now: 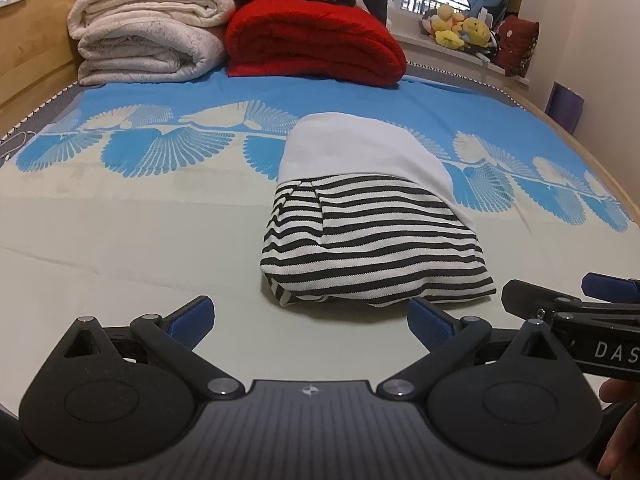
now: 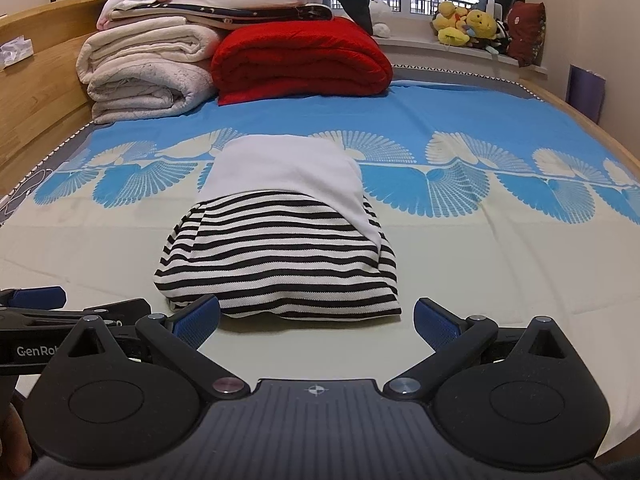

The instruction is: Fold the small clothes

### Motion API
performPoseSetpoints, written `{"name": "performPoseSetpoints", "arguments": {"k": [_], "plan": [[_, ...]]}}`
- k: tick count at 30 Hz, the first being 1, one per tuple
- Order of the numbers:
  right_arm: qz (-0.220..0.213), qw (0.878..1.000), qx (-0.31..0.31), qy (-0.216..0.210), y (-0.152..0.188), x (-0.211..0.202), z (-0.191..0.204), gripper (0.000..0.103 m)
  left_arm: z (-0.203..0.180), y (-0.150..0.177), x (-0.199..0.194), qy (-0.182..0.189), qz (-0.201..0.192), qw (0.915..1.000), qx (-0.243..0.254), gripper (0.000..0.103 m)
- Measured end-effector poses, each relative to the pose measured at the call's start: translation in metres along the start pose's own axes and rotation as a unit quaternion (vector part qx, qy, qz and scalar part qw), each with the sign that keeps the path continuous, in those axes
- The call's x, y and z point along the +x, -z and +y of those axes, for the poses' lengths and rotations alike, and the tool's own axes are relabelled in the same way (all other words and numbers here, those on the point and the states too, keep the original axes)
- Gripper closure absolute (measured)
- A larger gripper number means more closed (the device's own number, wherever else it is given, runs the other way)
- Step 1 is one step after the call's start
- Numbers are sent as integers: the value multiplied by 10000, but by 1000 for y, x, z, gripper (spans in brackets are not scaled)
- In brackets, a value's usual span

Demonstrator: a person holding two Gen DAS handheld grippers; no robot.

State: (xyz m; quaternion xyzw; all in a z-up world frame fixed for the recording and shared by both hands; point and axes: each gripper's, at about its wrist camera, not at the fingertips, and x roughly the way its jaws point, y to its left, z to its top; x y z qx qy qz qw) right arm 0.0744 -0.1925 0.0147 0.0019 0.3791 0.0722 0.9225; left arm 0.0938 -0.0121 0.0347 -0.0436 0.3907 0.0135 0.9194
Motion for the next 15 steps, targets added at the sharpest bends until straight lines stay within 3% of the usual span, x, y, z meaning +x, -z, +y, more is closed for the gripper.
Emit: {"name": "performPoseSetpoints", "arguments": {"k": [15], "plan": [[5, 10000, 6, 0, 0, 0, 0, 1, -1, 0, -1, 0, -43, 10000, 28, 1]]}}
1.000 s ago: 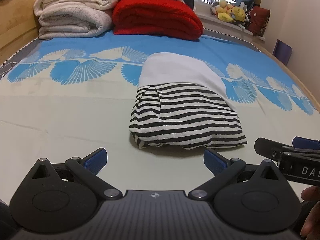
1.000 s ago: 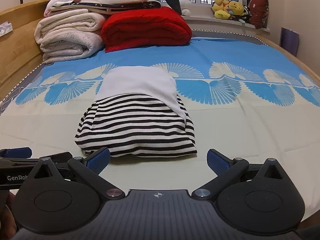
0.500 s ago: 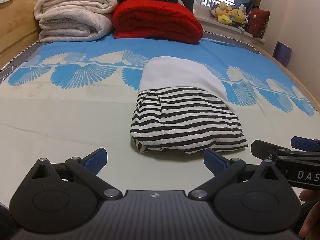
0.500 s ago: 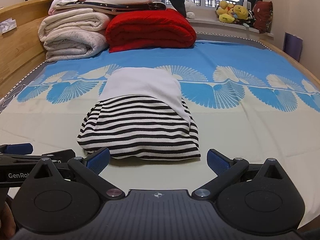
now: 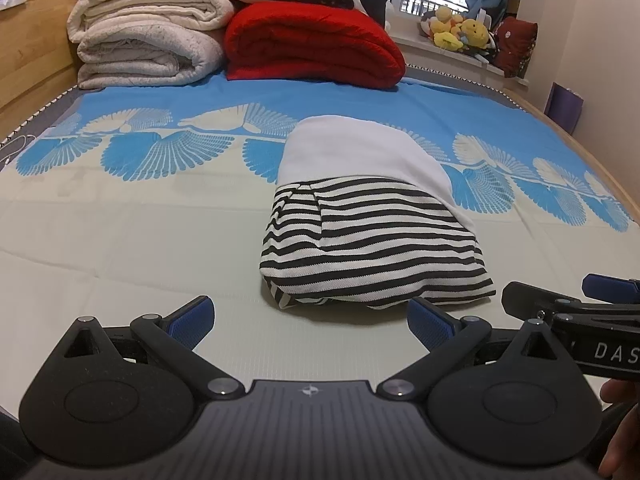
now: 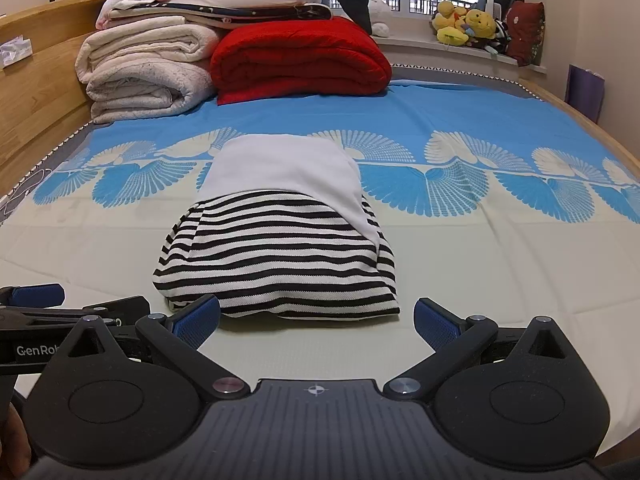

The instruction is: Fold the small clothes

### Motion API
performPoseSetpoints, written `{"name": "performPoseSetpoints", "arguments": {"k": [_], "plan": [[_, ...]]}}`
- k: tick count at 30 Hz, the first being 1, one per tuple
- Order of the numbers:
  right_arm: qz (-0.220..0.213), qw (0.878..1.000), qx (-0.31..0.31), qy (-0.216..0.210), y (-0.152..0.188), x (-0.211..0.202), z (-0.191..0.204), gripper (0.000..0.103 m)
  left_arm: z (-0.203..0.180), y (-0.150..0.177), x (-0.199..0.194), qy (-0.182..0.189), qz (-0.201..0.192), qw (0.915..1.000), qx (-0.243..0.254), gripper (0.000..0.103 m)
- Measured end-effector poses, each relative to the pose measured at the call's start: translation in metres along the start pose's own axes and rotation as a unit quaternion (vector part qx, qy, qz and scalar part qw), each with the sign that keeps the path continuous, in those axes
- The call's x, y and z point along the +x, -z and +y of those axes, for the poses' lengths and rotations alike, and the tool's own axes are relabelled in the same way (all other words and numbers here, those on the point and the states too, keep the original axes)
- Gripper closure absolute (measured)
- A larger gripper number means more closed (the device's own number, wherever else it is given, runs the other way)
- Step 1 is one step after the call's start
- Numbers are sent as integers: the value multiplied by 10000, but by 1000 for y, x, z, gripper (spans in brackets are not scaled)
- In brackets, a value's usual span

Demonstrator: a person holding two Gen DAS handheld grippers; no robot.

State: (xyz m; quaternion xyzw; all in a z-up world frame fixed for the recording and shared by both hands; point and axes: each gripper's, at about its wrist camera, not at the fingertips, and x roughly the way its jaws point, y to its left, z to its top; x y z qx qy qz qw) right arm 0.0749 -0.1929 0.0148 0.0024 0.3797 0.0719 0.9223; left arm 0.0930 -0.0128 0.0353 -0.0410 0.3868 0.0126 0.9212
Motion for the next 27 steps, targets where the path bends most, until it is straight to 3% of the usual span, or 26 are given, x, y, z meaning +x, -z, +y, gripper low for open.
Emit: {"name": "performPoseSetpoints", "arguments": {"k": [27], "plan": [[2, 10000, -5, -3, 0, 0, 0, 1, 0, -1, 1, 71, 6, 10000, 24, 1]]}}
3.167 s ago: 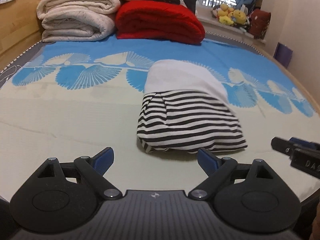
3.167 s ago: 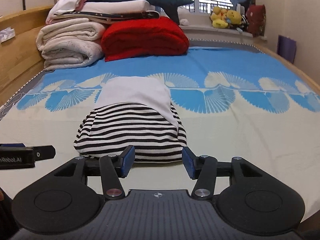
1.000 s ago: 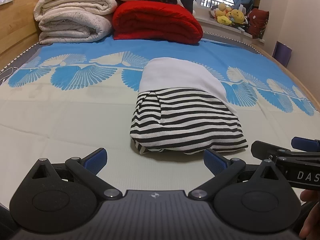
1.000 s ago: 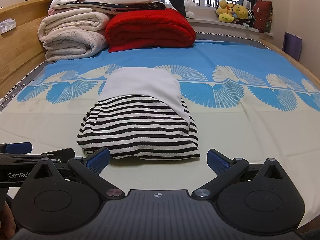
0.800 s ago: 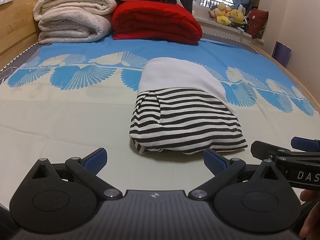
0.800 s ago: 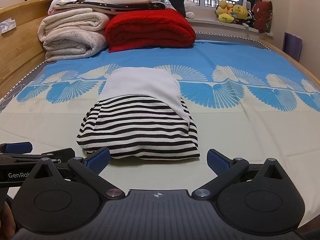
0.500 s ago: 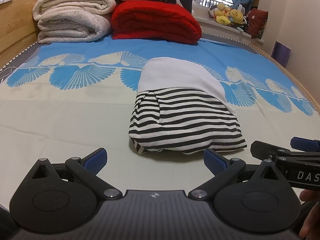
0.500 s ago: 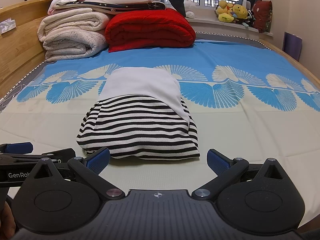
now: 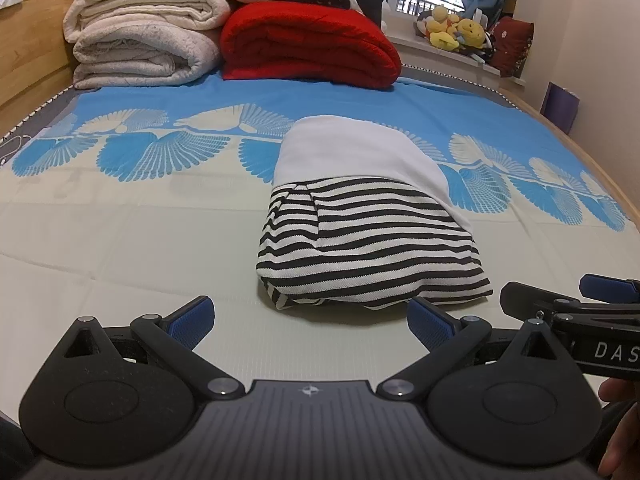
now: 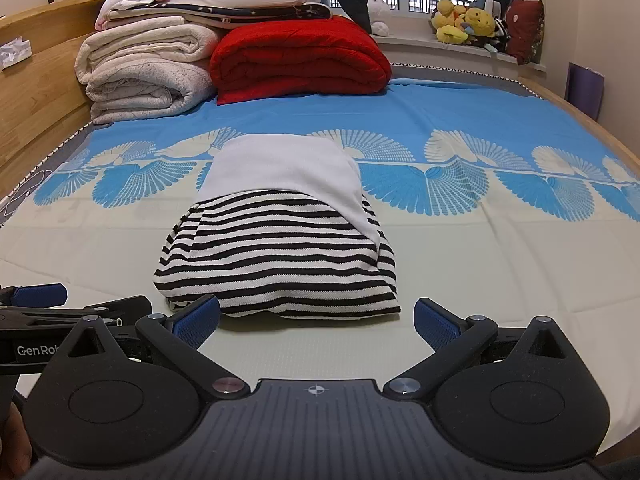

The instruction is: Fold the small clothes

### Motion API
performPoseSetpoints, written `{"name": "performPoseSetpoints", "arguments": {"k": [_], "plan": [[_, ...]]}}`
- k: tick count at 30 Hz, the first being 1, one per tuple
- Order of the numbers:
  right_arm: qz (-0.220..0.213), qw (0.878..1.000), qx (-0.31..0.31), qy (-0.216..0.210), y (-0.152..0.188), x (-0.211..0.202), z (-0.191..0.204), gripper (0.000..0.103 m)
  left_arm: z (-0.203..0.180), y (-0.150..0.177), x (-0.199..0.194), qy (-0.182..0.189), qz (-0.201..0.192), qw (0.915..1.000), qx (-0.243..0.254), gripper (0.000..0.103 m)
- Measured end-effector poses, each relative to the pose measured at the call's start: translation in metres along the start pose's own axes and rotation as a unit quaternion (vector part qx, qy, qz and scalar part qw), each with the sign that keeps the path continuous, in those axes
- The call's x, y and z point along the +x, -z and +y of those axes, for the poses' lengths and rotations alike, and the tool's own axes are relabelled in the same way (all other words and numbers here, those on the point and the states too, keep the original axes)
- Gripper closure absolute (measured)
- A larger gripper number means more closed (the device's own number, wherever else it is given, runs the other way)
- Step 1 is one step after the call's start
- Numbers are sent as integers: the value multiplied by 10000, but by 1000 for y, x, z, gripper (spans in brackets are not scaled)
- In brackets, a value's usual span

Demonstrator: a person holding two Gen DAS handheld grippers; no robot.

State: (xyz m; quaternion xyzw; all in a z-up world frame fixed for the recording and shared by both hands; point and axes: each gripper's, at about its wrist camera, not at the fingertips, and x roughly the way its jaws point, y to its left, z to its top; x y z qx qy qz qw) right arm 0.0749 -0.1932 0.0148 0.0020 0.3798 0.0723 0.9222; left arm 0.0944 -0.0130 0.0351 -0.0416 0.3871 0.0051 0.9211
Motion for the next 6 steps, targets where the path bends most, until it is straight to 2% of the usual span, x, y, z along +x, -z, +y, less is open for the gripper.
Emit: {"name": "performPoseSetpoints", "arguments": {"k": [6], "plan": [[7, 10000, 8, 5, 0, 0, 1, 1, 1, 1, 0, 13, -3, 10000, 3, 1]]}}
